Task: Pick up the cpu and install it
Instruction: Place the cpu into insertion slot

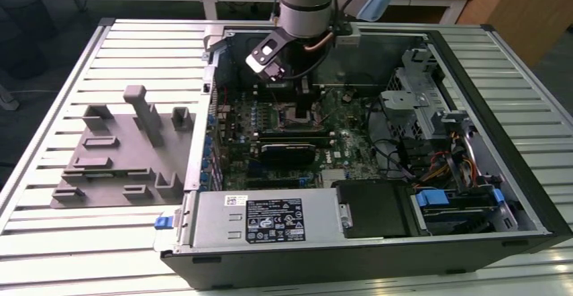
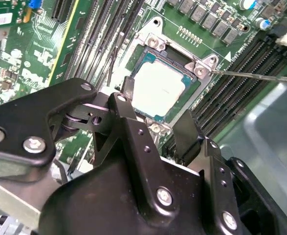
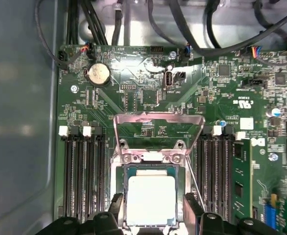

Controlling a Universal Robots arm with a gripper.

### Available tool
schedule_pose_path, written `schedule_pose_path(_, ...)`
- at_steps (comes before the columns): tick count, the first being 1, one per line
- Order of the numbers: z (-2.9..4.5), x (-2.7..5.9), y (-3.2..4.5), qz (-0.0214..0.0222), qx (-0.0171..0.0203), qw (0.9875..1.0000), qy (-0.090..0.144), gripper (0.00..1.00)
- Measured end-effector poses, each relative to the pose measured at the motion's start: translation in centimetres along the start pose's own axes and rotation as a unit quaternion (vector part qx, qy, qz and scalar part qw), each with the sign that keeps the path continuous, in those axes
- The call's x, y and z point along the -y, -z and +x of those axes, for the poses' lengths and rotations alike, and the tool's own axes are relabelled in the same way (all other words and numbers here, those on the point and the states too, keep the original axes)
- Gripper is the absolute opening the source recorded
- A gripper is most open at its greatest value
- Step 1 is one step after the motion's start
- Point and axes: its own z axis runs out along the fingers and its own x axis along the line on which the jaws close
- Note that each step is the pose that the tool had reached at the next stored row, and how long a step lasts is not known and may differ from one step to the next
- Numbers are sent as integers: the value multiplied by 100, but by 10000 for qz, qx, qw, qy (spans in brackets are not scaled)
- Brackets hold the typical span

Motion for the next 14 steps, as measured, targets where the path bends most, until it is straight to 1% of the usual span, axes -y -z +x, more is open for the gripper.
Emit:
schedule_pose_path(4, -2, -3, 79, -4, 0, 10000, -1, 60)
schedule_pose_path(8, -2, -3, 79, -6, 0, 10000, -1, 60)
schedule_pose_path(9, -2, -3, 79, -6, 0, 10000, -1, 58)
schedule_pose_path(10, -2, -3, 79, -6, 0, 10000, -1, 52)
schedule_pose_path(11, -2, -3, 79, -6, 0, 10000, 0, 52)
schedule_pose_path(13, -2, -3, 79, -7, 0, 10000, -1, 40)
schedule_pose_path(14, -2, -3, 79, -7, 0, 10000, -1, 40)
